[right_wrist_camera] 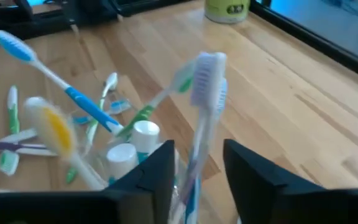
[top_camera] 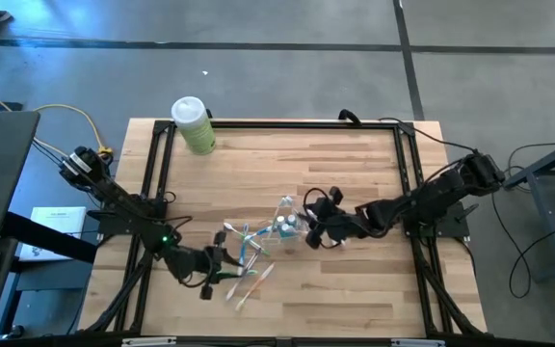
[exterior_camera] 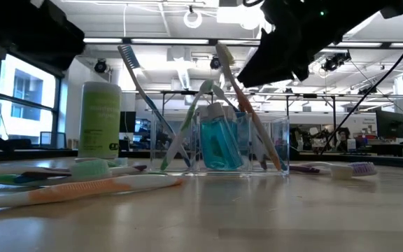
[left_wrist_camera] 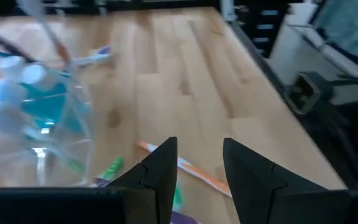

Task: Pick & Place toothbrushing station
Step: Put the left violet toothbrush into the transparent organizer, then put the right orange toothbrush into the transparent organizer

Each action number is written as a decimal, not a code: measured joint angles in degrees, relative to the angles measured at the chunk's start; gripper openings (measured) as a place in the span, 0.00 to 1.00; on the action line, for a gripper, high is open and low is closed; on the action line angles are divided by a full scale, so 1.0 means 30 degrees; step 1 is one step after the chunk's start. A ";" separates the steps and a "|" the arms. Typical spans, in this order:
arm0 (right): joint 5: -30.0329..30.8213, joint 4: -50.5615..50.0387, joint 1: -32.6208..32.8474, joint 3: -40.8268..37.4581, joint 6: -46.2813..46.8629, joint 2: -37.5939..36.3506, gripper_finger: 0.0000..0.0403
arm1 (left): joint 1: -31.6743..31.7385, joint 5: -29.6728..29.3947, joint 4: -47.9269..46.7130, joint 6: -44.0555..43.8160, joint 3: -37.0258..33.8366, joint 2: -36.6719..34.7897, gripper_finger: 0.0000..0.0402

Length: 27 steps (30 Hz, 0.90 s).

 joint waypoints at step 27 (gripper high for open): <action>-0.2948 -1.2767 0.3264 0.0015 1.0550 -0.2660 0.42 | 0.0086 0.0282 -0.0132 -0.0105 0.0000 0.0080 0.31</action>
